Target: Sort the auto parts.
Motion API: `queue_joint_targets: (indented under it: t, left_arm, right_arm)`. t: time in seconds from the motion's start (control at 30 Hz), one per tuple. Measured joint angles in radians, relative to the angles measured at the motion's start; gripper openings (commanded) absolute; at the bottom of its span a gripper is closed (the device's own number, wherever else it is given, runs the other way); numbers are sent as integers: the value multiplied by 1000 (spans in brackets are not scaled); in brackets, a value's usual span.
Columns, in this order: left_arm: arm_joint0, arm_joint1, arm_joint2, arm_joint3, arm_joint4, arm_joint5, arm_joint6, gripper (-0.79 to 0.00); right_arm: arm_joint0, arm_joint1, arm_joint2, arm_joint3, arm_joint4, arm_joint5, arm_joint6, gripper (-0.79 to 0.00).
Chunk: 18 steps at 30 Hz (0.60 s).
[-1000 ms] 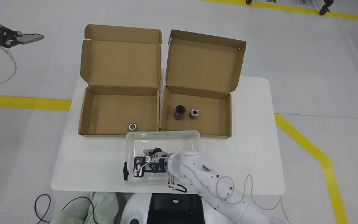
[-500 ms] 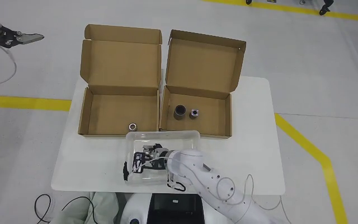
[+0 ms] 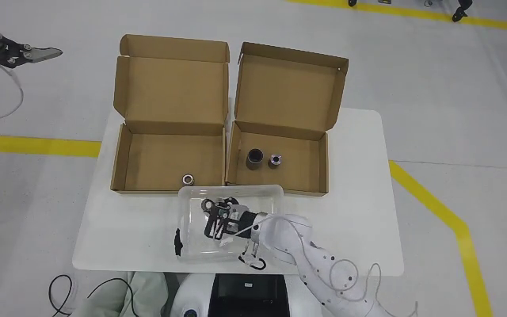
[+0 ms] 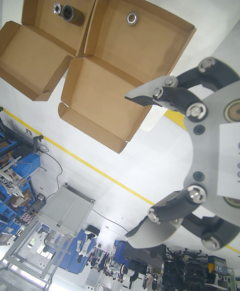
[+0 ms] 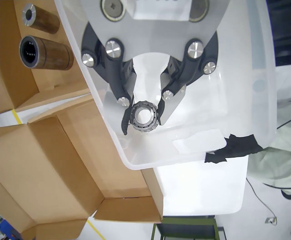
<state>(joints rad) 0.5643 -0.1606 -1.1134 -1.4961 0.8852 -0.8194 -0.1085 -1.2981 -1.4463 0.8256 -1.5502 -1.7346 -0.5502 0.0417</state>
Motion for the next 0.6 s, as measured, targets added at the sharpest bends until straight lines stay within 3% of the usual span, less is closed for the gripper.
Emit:
queue_joint_targets:
  t: [0.3, 0.6]
  left_arm:
    - [0, 0, 0, 0, 0, 0, 0, 0]
    - [0, 0, 0, 0, 0, 0, 0, 0]
  right_arm:
    - [-13, 17, 40, 28, 64, -7, -338, -785]
    - [60, 10, 8, -20, 92, -17, -428, -785]
